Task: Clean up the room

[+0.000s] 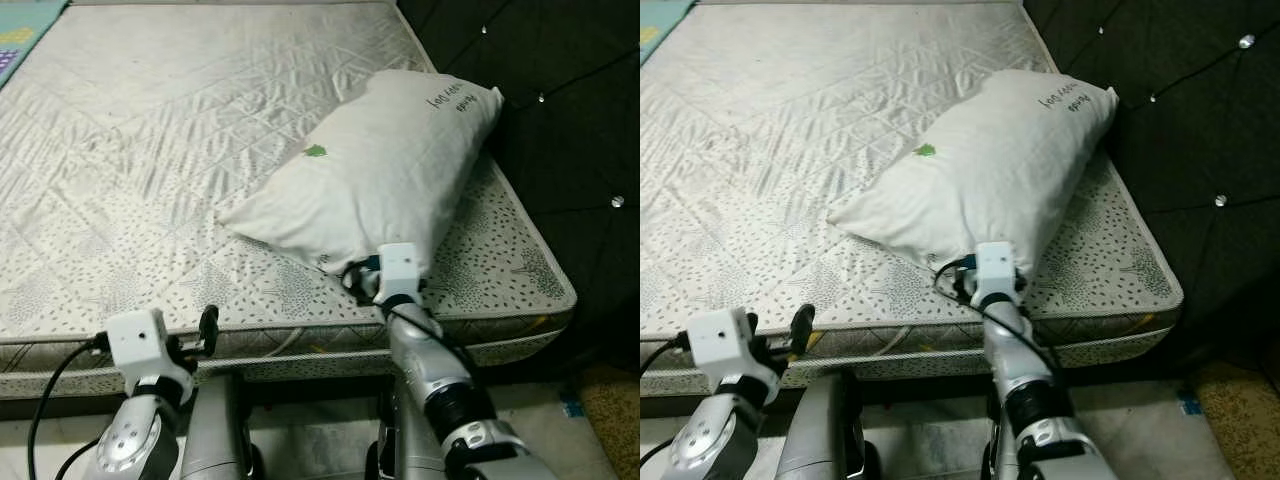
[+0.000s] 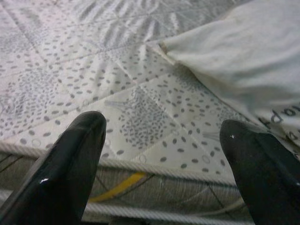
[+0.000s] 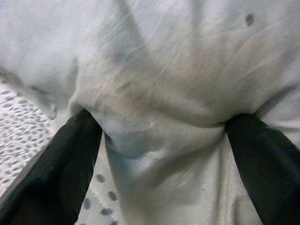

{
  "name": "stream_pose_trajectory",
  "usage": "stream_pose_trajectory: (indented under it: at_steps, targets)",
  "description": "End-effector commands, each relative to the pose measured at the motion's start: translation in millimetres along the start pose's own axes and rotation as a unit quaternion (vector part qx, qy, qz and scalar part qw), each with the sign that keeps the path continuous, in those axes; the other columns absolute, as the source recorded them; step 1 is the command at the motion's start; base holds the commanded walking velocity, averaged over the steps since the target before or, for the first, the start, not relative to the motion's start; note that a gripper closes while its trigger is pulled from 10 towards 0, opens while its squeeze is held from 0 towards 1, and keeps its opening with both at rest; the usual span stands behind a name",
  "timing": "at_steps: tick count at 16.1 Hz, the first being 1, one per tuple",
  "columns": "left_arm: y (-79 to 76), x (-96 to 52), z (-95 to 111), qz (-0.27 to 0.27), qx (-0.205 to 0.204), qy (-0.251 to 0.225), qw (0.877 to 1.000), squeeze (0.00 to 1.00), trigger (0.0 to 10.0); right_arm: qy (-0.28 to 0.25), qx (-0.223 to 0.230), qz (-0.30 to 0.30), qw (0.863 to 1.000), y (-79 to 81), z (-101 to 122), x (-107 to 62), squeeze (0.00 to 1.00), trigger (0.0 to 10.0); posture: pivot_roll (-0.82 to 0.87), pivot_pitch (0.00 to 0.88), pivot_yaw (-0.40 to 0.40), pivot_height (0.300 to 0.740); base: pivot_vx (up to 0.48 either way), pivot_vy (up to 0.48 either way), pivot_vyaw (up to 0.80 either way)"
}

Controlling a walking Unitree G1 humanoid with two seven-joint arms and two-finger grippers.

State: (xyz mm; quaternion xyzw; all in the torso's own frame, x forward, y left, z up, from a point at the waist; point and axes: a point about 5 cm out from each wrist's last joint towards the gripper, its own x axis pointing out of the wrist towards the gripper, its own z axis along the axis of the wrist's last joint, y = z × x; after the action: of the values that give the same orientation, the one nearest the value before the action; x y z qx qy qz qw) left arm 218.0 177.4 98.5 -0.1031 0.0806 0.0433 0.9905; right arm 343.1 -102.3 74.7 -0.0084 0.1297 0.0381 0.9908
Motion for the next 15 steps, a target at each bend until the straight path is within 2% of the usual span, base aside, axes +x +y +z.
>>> stream_pose_trajectory:
  at_steps: [1,2,3,4,6,7,8,9,10,12,13,14,15]
  targets:
    - [3.1,0.2,-3,0.011,0.000,0.003,1.000,0.00,10.0,-0.002,0.014,-0.019,1.000,-10.0,2,1.5,0.00,7.0,0.03,0.098,-0.009,0.561,0.000,0.000,0.00]
    - [2.2,2.3,-2,0.009,-0.003,0.000,1.000,0.00,10.0,-0.004,0.021,-0.025,0.999,-14.4,3,1.9,0.00,10.0,0.03,0.091,-0.008,0.561,0.000,0.000,0.00]
    - [0.0,4.3,-1,0.002,-0.015,-0.006,1.000,1.00,10.0,-0.005,0.021,-0.029,0.999,-17.8,2,1.8,0.92,10.0,0.02,0.086,-0.007,0.561,0.000,0.000,0.00]
    - [-1.6,5.7,1,-0.005,-0.024,-0.015,1.000,1.00,10.0,-0.005,0.019,-0.031,0.999,-19.7,1,1.5,1.00,10.0,0.02,0.084,-0.005,0.561,0.000,0.000,0.00]
    - [-1.1,7.5,3,-0.002,-0.023,-0.023,0.999,1.00,10.0,-0.002,0.022,-0.035,0.999,-21.4,-2,0.9,1.00,10.0,0.02,0.080,-0.004,0.561,0.000,0.000,0.00]
    - [-0.9,7.2,6,-0.009,-0.027,-0.038,0.999,1.00,0.0,0.001,0.024,-0.036,0.999,-20.6,-4,0.2,1.00,10.0,0.02,0.077,-0.004,0.561,0.000,0.000,0.00]
    - [-1.0,7.1,6,-0.012,-0.033,-0.038,0.999,1.00,0.0,0.001,0.025,-0.036,0.999,-20.3,-4,0.1,1.00,10.0,0.02,0.076,-0.004,0.561,0.000,0.000,0.00]
    - [-0.4,7.5,6,-0.013,-0.037,-0.040,0.998,0.00,0.0,0.001,0.026,-0.034,0.999,-19.5,-4,0.2,0.99,10.0,0.02,0.072,-0.005,0.561,0.000,0.000,0.00]
    - [0.1,8.1,7,-0.010,-0.035,-0.041,0.999,0.00,0.0,0.000,0.026,-0.034,0.999,-18.9,-3,0.6,0.98,10.0,0.02,0.072,-0.005,0.561,0.000,0.000,0.00]
    - [0.2,8.7,6,-0.008,-0.034,-0.043,0.998,0.00,0.0,-0.001,0.026,-0.033,0.999,-19.5,-3,1.5,0.65,10.0,0.02,0.068,-0.008,0.561,0.000,0.000,0.00]
    - [-0.1,8.7,6,-0.010,-0.036,-0.047,0.998,0.00,0.0,-0.002,0.024,-0.033,0.999,-19.9,-2,2.0,0.00,10.0,0.02,0.066,-0.009,0.561,0.000,0.000,0.00]
    - [-0.4,8.4,5,-0.011,-0.036,-0.045,0.998,0.00,0.0,-0.003,0.020,-0.033,0.999,-20.4,-1,2.6,0.00,10.0,0.02,0.067,-0.009,0.561,0.000,0.000,0.00]
    - [-0.1,8.9,2,-0.005,-0.030,-0.031,0.999,0.00,4.9,-0.003,0.019,-0.034,0.999,-20.7,-1,2.8,0.00,10.0,0.02,0.067,-0.009,0.561,0.000,0.000,0.00]
